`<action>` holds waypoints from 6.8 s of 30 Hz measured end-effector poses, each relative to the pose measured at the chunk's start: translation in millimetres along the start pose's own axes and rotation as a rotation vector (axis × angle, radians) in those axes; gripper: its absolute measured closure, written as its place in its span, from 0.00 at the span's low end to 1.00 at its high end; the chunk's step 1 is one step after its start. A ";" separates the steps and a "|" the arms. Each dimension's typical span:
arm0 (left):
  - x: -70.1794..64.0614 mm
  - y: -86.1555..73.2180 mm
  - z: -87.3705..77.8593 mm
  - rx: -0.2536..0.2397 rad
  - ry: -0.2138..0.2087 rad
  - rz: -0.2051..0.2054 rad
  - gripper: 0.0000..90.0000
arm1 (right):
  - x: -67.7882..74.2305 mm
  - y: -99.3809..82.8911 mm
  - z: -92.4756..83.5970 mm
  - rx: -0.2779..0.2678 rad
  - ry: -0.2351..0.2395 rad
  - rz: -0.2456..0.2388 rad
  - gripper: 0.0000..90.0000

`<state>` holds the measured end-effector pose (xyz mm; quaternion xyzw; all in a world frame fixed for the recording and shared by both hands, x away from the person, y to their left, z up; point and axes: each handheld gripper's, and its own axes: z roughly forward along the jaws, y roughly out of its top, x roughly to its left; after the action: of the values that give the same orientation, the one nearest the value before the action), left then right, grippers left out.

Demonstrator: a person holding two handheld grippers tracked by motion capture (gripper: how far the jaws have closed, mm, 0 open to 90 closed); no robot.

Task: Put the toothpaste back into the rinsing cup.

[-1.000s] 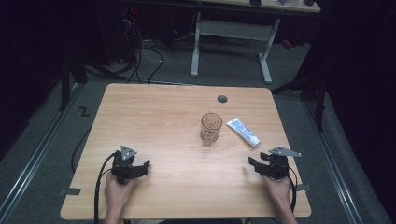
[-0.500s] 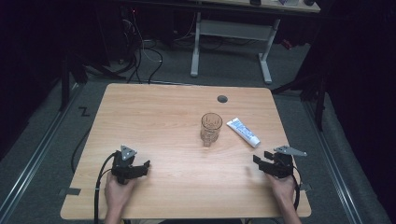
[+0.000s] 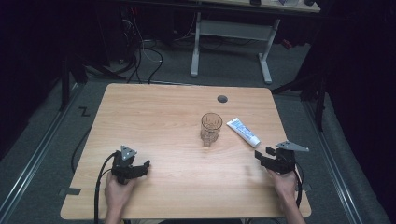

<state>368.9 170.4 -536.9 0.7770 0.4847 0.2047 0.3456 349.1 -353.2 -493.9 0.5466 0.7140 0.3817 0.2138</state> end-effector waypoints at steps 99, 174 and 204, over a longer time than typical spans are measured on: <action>-0.1 -0.1 -0.1 0.000 -0.001 0.000 0.23 | 19.2 129.6 61.9 0.122 -0.009 -0.189 0.45; -0.2 -0.2 -0.1 0.000 -0.002 0.000 0.23 | 2.9 109.6 149.1 0.472 -0.050 -0.215 0.50; -0.1 -0.2 -0.1 -0.001 -0.002 0.000 0.23 | 18.1 123.9 128.5 0.441 -0.001 -0.238 0.73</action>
<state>368.7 170.4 -537.0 0.7771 0.4843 0.2042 0.3463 512.8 -282.4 -474.7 0.4921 0.8393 0.1886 0.1333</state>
